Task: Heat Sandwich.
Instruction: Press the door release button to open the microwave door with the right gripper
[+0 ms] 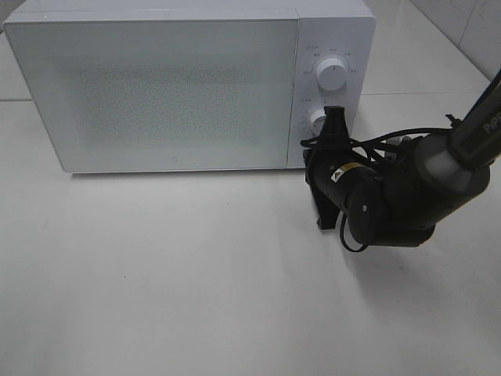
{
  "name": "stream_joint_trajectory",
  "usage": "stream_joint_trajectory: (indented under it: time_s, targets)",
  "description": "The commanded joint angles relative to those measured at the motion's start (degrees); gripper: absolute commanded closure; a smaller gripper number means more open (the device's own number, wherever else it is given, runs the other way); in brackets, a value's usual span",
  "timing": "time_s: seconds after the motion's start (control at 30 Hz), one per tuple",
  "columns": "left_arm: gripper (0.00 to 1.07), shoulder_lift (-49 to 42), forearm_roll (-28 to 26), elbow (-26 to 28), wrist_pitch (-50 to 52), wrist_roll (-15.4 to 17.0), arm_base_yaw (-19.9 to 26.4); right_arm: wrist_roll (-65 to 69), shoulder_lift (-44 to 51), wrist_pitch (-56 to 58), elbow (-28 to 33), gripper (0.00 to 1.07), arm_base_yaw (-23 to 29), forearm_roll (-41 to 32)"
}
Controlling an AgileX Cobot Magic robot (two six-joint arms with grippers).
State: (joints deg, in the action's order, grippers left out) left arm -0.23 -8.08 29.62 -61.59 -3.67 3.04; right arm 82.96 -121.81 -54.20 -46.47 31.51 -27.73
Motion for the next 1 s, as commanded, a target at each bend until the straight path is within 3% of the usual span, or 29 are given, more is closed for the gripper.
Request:
stream_joint_trajectory:
  time_s: [0.03,0.47,1.0]
  targets:
    - [0.09,-0.52,-0.34,-0.17,0.29,0.29,0.11,0.23,-0.52,0.40,-0.69,1.07,-0.23,-0.34]
    - [0.09,-0.52,-0.34,-0.17,0.29,0.29,0.11,-1.03,-0.52,0.23,-0.69,1.07,-2.92,-0.11]
    - [0.09,-0.52,-0.34,-0.17,0.29,0.29,0.11,-3.95,-1.03,-1.55,-5.79,1.07,-3.55,-1.55]
